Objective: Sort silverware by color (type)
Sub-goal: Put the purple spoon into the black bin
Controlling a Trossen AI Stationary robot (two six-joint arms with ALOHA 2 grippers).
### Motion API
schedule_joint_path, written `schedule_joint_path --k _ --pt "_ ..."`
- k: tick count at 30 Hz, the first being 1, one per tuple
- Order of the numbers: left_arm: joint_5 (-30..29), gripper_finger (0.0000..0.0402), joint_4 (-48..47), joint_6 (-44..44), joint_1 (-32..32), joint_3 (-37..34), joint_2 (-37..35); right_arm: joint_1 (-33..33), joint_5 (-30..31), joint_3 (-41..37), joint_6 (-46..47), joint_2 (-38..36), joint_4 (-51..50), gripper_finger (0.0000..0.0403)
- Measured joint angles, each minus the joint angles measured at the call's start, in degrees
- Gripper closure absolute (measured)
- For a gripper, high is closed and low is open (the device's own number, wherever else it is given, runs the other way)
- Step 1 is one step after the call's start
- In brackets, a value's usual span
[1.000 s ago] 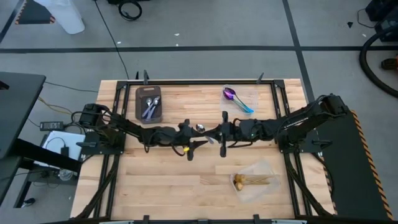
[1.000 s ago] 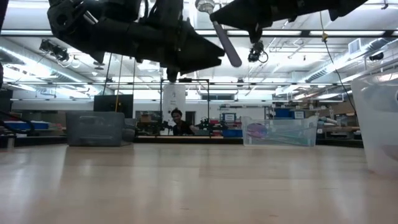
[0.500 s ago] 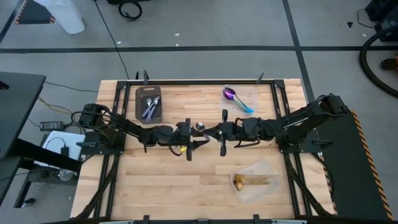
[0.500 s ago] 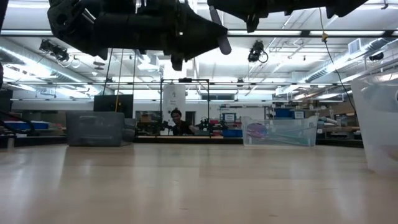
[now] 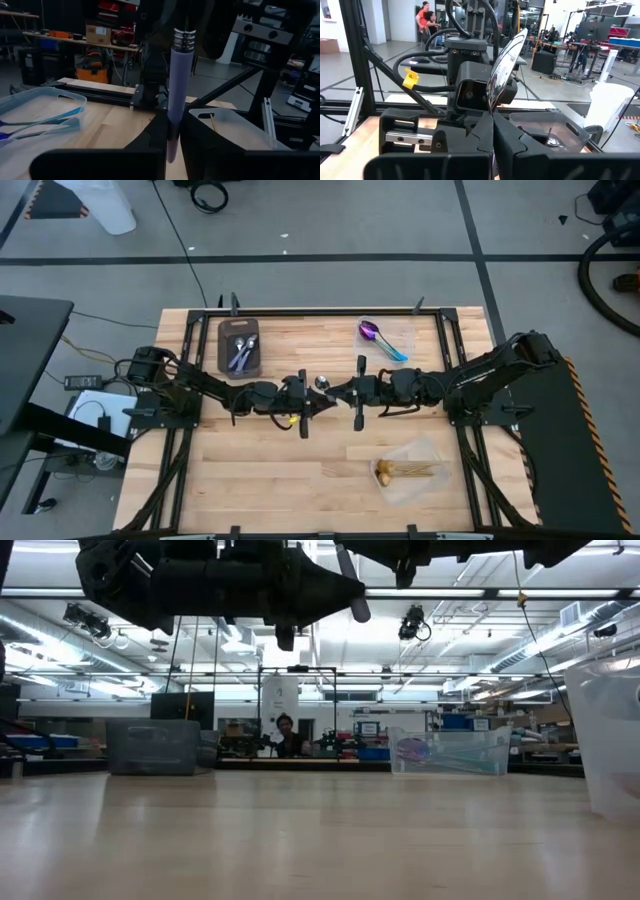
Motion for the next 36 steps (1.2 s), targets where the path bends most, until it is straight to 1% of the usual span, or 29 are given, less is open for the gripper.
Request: schedule_joint_path --k 8,11,14,21,25,30,34,36 --pt "-0.26 0.0365 -0.92 -1.04 0.03 0.00 0.07 -0.02 -0.26 0.11 -1.09 -0.02 -2.21 0.0395" --pt "-0.26 0.0365 -1.24 -1.09 0.17 0.00 0.08 -0.02 -0.27 0.11 -1.20 -0.04 -3.03 0.0386" --pt "-0.33 0.0365 -1.69 -1.15 0.19 -0.02 0.10 -0.02 -0.36 0.15 -0.18 -0.09 -4.65 0.0354" --pt "-0.70 0.0365 -2.23 -1.19 0.34 0.07 -0.01 0.02 -0.15 -0.02 2.03 -0.42 -9.85 0.0249" --pt "-0.68 0.0365 -2.51 -1.10 0.41 0.07 -0.02 0.02 0.52 -0.01 4.15 -1.76 -13.85 0.0203" --pt "-0.66 0.0365 -6.41 -1.09 1.13 0.06 -1.30 0.04 1.60 0.00 7.05 -5.36 -20.18 0.0174" --pt "-0.63 0.0365 -9.28 -0.67 1.71 0.02 -3.34 0.04 1.77 0.00 9.46 -7.53 -25.18 0.0170" --pt "-0.55 0.0365 -11.86 -0.47 2.04 0.02 -4.70 0.28 3.05 0.02 10.81 -8.03 -27.73 0.0170"
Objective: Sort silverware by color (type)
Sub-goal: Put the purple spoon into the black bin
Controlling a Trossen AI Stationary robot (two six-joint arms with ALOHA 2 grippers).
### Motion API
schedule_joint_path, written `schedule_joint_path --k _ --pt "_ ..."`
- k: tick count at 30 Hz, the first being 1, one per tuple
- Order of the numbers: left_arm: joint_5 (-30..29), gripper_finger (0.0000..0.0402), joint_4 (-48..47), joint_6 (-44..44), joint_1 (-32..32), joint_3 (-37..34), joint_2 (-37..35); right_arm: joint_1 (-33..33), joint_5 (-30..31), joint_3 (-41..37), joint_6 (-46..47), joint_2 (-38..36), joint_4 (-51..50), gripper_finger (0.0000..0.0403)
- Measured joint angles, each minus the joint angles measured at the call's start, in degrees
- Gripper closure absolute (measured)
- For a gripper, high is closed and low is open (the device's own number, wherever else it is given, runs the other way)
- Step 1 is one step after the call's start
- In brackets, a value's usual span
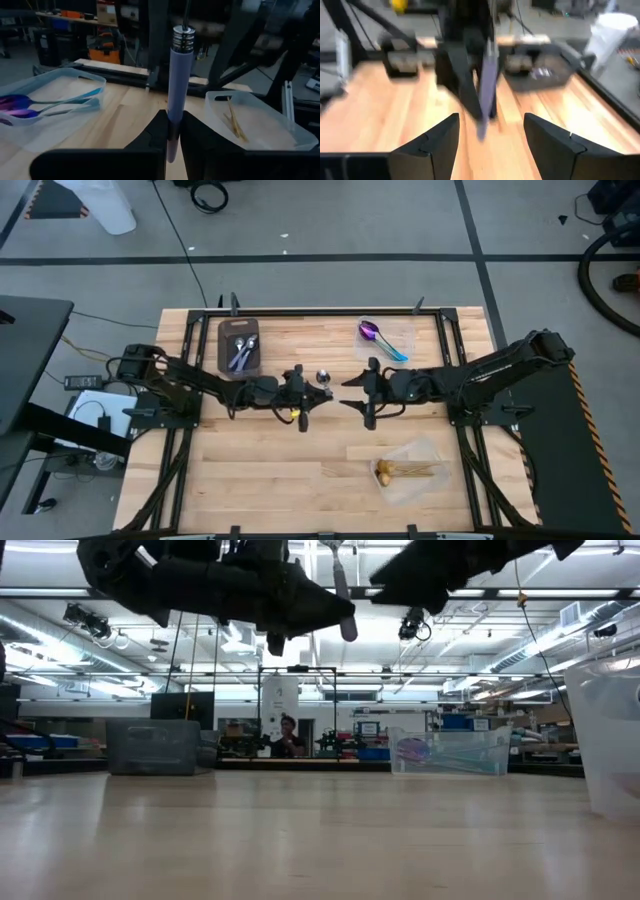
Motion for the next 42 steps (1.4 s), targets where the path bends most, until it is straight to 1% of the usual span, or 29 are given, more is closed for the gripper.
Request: schedule_joint_path --k 5,9,16,20,25,30,40,42 --pt "-0.08 0.0365 -5.89 0.06 1.35 0.01 -2.75 1.38 4.10 -0.21 3.19 0.68 -5.92 0.0171" --pt "-0.89 0.0365 -12.49 -0.10 2.65 -0.02 -4.94 2.55 6.74 -2.86 6.25 1.52 -5.49 0.0171" --pt "-3.43 0.0365 -27.18 -2.37 6.03 0.02 -9.46 3.80 9.91 -10.94 12.90 1.71 4.28 0.0172" --pt "-3.44 0.0365 -35.55 -5.19 9.52 -0.04 -11.64 3.81 10.14 -14.47 14.98 2.50 8.32 0.0172" --pt "-2.31 0.0364 -45.06 -6.95 14.08 -0.04 -14.96 3.81 10.16 -16.40 15.31 3.88 11.10 0.0172" --pt "-1.79 0.0363 -54.50 -8.33 17.90 -0.05 -19.18 3.80 10.18 -16.76 15.12 5.19 11.02 0.0172" --pt "-1.68 0.0362 -67.32 -10.01 23.18 0.04 -27.02 3.30 9.94 -16.84 14.39 7.14 10.55 0.0172" --pt "-1.64 0.0362 -71.23 -10.12 24.49 -0.07 -28.82 3.30 9.85 -16.83 14.29 7.02 10.56 0.0172"
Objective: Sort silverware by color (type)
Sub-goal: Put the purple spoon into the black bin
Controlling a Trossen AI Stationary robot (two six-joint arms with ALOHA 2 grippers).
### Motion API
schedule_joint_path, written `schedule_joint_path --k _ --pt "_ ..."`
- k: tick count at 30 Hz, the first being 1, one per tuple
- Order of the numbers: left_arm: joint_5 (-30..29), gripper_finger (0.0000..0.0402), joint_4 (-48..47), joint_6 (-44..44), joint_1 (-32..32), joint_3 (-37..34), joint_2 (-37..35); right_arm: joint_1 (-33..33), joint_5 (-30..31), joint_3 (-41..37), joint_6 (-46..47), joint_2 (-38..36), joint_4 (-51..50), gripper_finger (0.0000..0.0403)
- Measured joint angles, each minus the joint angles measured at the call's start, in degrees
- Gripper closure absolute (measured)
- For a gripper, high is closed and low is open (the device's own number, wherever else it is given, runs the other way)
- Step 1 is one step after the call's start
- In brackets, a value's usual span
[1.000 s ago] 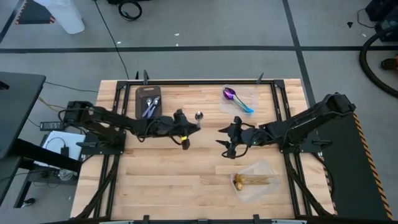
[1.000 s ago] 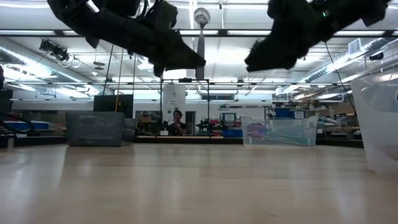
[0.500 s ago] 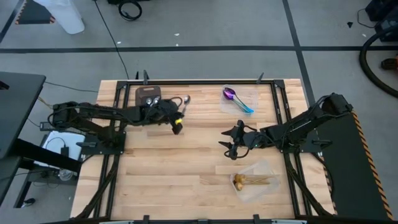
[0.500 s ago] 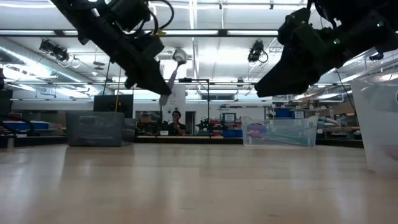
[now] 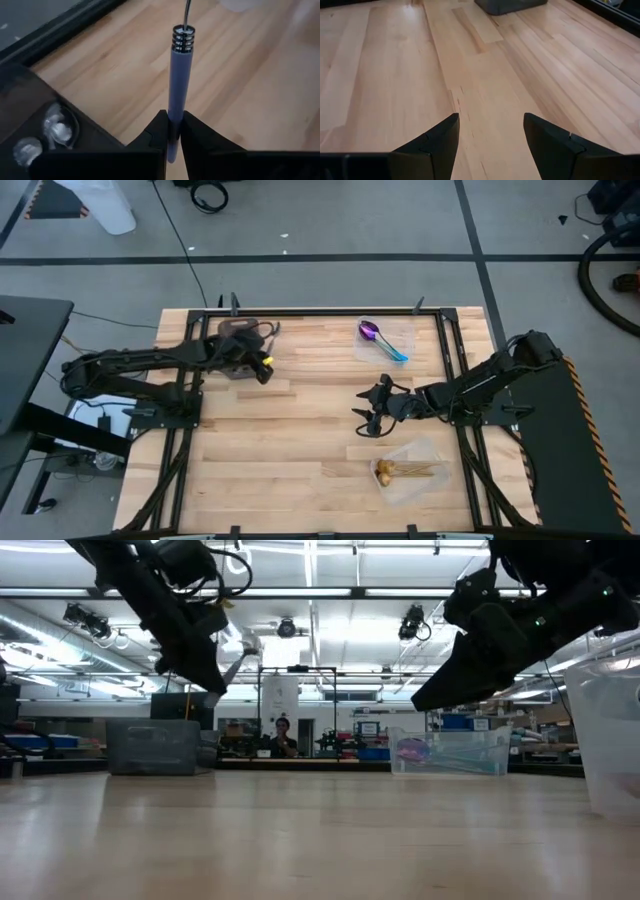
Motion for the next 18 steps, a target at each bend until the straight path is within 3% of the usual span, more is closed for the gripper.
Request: schedule_joint_path --k 8,18 --pt "-0.06 0.0361 -11.14 0.21 4.48 0.07 -5.08 0.00 0.08 0.04 -1.00 -0.65 -2.38 0.0172" --pt "-2.53 0.0361 -18.63 1.97 9.75 0.04 -5.00 0.00 0.22 0.06 -1.45 -1.04 -2.76 0.0172"
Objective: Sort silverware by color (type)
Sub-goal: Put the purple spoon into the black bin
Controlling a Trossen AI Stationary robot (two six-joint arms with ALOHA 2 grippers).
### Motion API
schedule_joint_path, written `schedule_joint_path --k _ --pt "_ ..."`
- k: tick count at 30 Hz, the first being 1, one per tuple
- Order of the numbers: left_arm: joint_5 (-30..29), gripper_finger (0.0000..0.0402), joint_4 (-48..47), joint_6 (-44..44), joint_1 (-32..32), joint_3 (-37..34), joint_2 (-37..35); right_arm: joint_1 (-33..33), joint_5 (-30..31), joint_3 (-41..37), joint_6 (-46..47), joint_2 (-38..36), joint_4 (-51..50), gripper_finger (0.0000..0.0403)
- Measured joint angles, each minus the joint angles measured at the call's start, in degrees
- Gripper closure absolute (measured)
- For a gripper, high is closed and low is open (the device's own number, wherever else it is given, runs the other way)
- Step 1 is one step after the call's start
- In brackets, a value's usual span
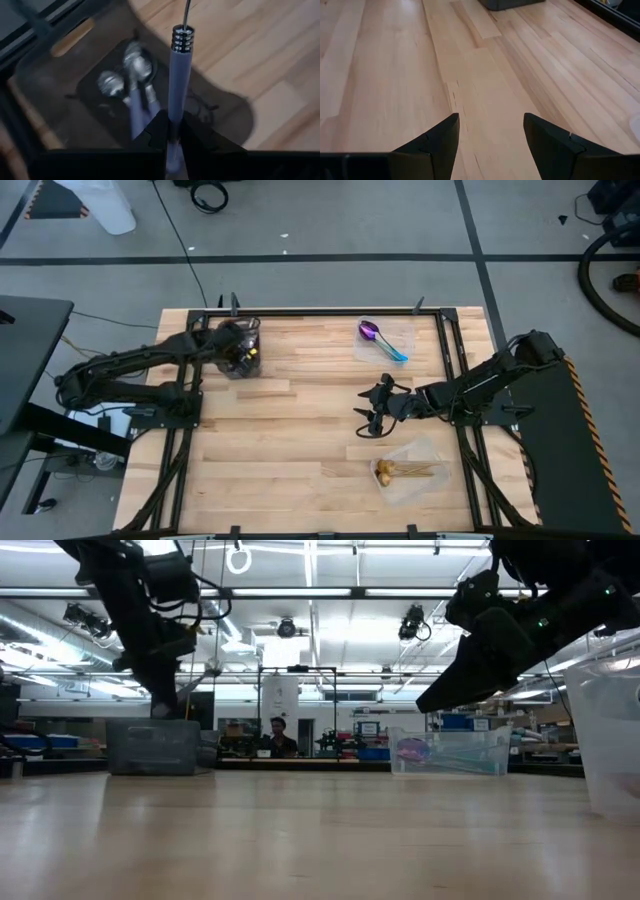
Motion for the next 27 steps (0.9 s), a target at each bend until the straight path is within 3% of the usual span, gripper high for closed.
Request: schedule_joint_path --k 10,21,27 --pt "-1.23 0.0361 -5.56 -3.03 3.66 -0.03 0.00 0.00 0.02 0.00 0.00 -0.02 -0.13 0.0172" --pt "-0.88 0.0361 0.53 -6.45 3.55 -7.85 0.07 0.00 0.54 0.00 -0.47 -0.40 -0.50 0.0172" --pt "0.60 0.0361 0.64 -6.49 3.49 -7.85 0.04 0.66 -0.16 -0.01 -0.66 -10.28 -7.26 0.0181"
